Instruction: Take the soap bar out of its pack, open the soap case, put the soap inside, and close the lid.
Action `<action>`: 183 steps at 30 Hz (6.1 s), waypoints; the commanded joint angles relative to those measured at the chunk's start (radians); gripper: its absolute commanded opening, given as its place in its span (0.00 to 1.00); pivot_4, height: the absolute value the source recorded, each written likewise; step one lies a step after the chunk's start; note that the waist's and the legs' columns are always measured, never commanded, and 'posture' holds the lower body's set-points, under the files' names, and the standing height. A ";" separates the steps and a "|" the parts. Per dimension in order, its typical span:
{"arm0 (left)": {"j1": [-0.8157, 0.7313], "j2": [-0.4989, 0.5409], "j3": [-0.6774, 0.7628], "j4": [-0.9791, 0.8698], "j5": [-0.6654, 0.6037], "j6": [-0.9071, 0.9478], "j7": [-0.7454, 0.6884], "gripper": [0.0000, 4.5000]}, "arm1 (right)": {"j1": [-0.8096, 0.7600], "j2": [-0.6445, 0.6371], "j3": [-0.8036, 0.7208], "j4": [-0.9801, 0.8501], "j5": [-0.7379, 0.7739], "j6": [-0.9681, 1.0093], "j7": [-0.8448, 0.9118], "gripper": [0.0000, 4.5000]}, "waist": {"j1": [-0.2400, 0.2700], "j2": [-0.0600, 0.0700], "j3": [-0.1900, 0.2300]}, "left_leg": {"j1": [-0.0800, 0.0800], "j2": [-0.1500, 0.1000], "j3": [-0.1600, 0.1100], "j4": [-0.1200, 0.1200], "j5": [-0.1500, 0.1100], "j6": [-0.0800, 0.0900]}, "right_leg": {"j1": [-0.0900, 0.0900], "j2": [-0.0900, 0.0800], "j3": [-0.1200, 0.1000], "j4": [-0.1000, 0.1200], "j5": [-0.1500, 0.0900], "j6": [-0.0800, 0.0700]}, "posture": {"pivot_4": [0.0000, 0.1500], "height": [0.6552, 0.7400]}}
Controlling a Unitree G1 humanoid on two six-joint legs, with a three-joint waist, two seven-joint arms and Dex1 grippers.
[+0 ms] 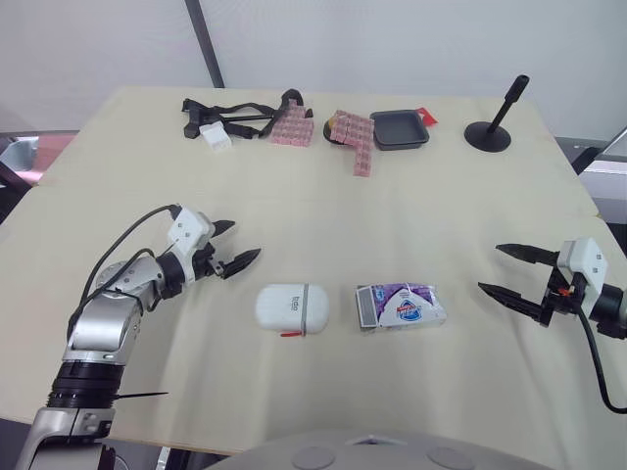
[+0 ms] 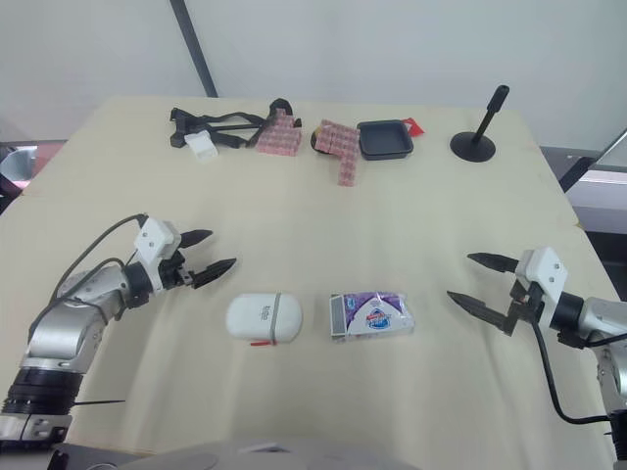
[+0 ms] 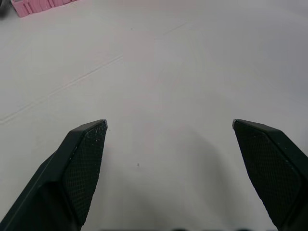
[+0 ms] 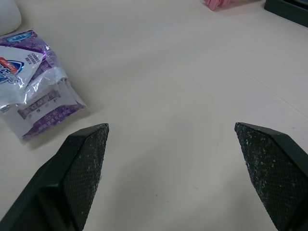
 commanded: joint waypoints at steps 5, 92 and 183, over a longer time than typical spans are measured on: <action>-0.031 0.030 0.044 0.023 -0.045 -0.029 -0.055 0.99 | -0.016 -0.083 -0.001 0.027 -0.038 -0.030 0.056 1.00 | 0.002 0.000 0.000 | 0.000 0.000 0.000 0.000 0.000 0.000 | 0.000 0.000 0.000 0.000 0.000 0.000 | 1.00 1.00; 0.166 0.101 -0.013 -0.049 -0.181 -0.497 -0.570 1.00 | -0.253 -0.104 0.455 -0.177 -0.202 -0.002 0.161 0.59 | 0.016 0.000 -0.001 | -0.006 0.001 0.004 0.008 0.000 0.006 | -0.011 -0.001 0.001 0.016 -0.002 -0.004 | 1.00 1.00; 0.113 0.113 -0.041 -0.048 -0.200 -0.415 -0.575 1.00 | 0.074 -0.134 -0.297 -0.125 0.073 0.396 -0.203 0.38 | 0.025 0.000 -0.003 | -0.008 0.002 0.004 0.011 -0.001 0.007 | -0.013 -0.001 0.000 0.017 -0.003 -0.004 | 1.00 1.00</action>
